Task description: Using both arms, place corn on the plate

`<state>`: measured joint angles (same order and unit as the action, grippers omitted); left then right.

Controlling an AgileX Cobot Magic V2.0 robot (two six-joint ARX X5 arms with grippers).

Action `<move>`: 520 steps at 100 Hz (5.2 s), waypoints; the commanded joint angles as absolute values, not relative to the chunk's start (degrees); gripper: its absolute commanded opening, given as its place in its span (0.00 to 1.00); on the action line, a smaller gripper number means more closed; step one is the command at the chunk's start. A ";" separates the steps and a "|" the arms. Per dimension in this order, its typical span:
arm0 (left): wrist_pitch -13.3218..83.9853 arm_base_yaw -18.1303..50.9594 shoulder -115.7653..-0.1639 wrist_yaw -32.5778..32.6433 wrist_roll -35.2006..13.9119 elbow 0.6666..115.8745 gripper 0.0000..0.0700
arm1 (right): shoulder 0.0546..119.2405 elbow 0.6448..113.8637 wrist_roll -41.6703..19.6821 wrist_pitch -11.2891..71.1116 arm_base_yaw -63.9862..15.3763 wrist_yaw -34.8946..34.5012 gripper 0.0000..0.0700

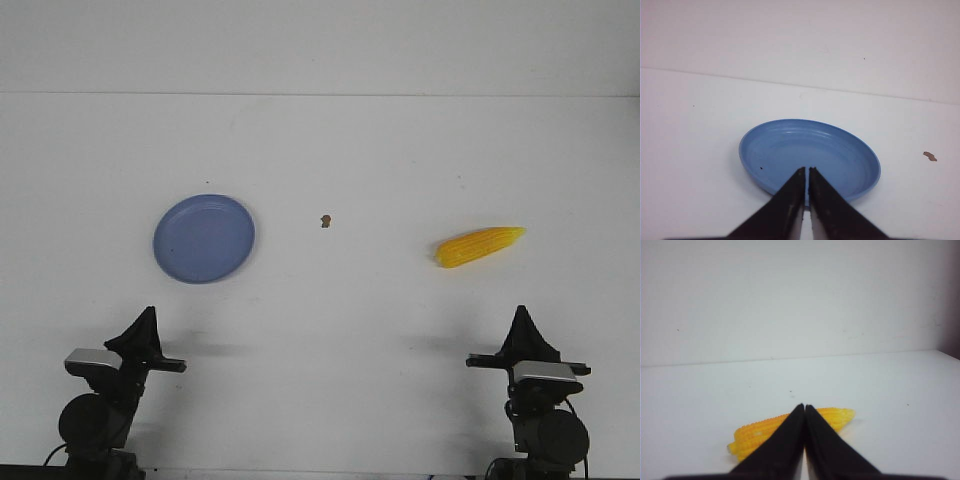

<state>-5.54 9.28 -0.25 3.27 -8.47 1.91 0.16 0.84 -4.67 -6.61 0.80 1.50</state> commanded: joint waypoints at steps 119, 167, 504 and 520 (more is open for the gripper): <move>10.07 9.39 -12.45 3.46 -11.66 27.33 0.02 | 0.38 13.69 -4.82 6.72 0.82 1.26 0.00; 33.47 9.39 -42.96 2.46 -11.29 57.14 0.02 | 21.56 41.28 -7.73 36.49 0.82 0.78 0.00; 19.07 19.53 -87.70 -23.97 -19.86 60.14 0.01 | 30.06 46.59 -7.70 39.42 0.82 0.86 0.85; 16.47 23.51 -87.70 -20.75 -22.00 57.14 0.01 | 30.04 46.57 -7.70 39.42 0.82 0.86 0.85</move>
<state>17.17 22.55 -87.05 -22.52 -20.21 57.12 29.93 45.69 -7.35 40.01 0.80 1.04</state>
